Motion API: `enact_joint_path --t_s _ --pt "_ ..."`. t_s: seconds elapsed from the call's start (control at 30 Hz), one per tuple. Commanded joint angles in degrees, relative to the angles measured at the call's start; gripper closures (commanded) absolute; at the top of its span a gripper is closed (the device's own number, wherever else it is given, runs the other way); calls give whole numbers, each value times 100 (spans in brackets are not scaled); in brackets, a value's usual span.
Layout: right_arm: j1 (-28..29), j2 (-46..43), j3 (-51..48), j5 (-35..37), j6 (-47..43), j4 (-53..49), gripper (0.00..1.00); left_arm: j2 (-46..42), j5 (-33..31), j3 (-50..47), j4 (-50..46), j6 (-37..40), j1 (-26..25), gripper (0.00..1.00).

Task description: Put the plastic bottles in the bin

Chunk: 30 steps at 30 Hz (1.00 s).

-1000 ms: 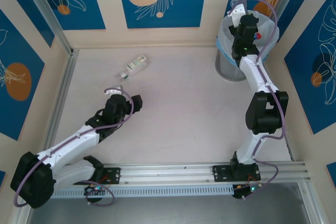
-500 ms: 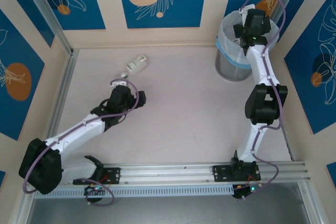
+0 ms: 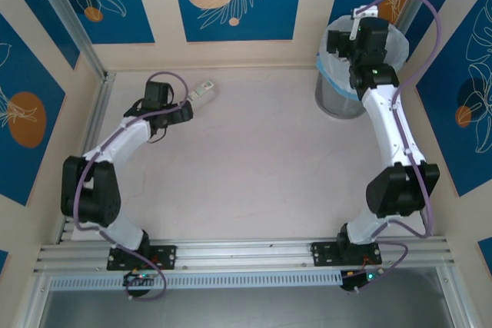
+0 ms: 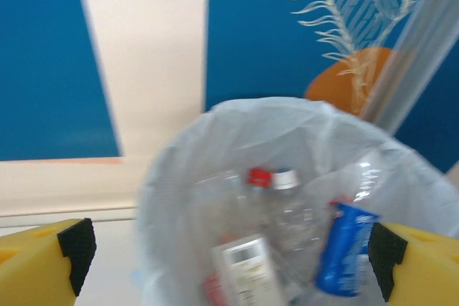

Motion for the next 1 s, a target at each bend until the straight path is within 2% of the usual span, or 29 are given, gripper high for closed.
enact_joint_path --t_s 0.0,0.07,0.13,0.27,0.37,0.57,0.77,0.97 --pt "258 -737 -700 -902 1023 448 1 503 535 615 -548 1003 268 1" --pt "458 -1247 -1340 -1476 1576 772 0 880 968 1058 -942 1370 462 1" --pt "706 -1689 -1933 -1727 1894 1258 0 1249 1179 1416 -1266 1802 563 1" --pt "1025 -2267 -2666 -1418 2481 1814 0 1814 1163 1793 -1492 2596 692 1" --pt "1044 -2444 -2824 -1512 2732 1721 1 2119 1390 2047 -1569 3084 765 1" --pt "1061 -2650 -2850 -1660 2812 1276 0 2907 1382 2925 -2145 3904 784 1" --pt "1060 -2826 -3045 -1638 2926 1239 0 3454 1463 3593 -2357 4325 791 3" --pt "1055 -2906 -3046 -1542 2926 1191 0 3675 1744 3898 -2488 4436 791 18"
